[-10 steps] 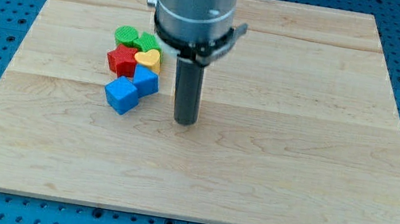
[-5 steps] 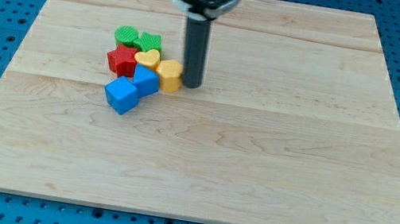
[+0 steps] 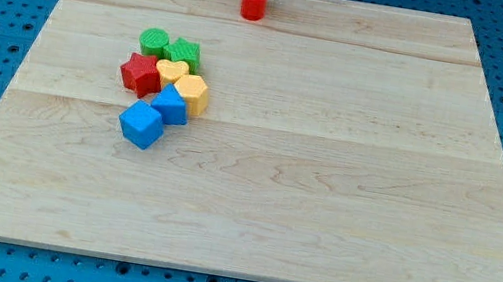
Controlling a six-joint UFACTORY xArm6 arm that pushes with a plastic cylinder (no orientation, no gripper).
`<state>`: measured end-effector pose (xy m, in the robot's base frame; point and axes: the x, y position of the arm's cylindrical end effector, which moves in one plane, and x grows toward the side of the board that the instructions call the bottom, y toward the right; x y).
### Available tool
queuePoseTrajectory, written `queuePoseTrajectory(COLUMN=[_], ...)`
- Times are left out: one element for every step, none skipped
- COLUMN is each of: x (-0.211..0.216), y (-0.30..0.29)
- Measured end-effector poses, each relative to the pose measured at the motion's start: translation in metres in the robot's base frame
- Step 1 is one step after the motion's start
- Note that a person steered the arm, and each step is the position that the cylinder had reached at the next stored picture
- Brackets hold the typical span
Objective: Move the yellow hexagon red circle diagonally to each other
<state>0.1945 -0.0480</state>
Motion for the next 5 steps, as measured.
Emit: queuePoseTrajectory(x=[0.004,0.022,0.040,0.066,0.066], y=[-0.025,0.017,0.043,0.052,0.036])
